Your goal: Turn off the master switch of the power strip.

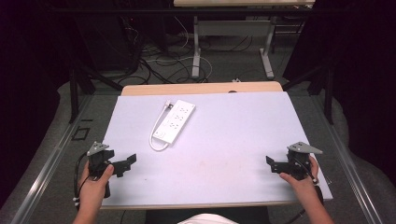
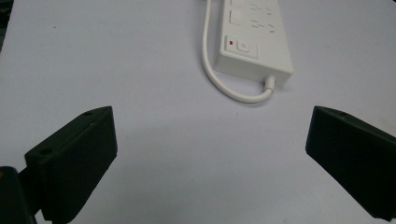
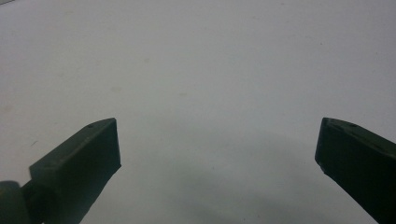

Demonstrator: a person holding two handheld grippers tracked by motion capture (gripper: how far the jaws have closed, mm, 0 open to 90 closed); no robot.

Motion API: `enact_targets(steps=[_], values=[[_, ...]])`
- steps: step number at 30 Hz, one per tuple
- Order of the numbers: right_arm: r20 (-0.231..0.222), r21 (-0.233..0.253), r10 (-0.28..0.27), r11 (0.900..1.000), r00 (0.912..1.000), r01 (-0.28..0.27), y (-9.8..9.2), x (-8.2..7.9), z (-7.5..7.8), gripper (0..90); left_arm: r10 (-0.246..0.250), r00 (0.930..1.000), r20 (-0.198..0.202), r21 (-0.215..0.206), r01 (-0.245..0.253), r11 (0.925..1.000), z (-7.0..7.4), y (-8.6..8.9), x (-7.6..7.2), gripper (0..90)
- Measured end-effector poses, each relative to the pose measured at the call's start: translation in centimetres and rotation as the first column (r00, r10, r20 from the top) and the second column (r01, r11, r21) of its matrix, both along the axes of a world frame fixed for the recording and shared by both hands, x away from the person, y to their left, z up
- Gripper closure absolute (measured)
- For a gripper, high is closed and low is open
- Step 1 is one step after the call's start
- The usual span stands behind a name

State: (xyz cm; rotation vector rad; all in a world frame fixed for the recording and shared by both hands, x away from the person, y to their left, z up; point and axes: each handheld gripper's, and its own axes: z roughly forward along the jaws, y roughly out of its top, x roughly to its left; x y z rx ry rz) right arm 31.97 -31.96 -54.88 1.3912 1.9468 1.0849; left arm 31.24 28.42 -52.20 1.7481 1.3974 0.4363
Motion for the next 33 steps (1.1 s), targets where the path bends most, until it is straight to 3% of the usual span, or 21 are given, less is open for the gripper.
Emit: enact_targets(steps=[10, 16, 25, 31, 33], values=[[-0.001, -0.002, 0.002, 1.0, 1.0, -0.002, 0.0, 0.0, 0.0, 0.0, 0.029, 0.9993, -0.023, -0.002, -0.029, 0.9996, -1.7, 0.6, -0.2, 3.7], [0.0, -0.002, 0.003, 1.0, 1.0, -0.003, 0.0, 0.0, 0.0, 0.0, 0.045, 0.9985, -0.03, -0.031, -0.046, 0.9985, -2.9, 0.7, -0.2, 4.0], [0.005, -0.008, 0.008, 1.0, 1.0, -0.008, 0.0, 0.0, 0.0, 0.0, 0.03, 0.9988, -0.038, 0.017, -0.03, 0.9994, -3.9, 0.8, -0.2, 4.0], [0.025, -0.006, -0.001, 1.0, 0.9997, 0.001, 0.1, 0.1, -0.2, 0.0, 0.03, 0.9985, -0.045, 0.016, -0.03, 0.9994, -4.2, 0.6, -0.3, 4.0], [0.005, -0.01, 0.008, 1.0, 1.0, -0.008, 0.0, 0.0, 0.0, 0.0, 0.028, 0.9986, -0.045, 0.017, -0.028, 0.9995, -4.2, 0.5, -0.3, 4.0]])
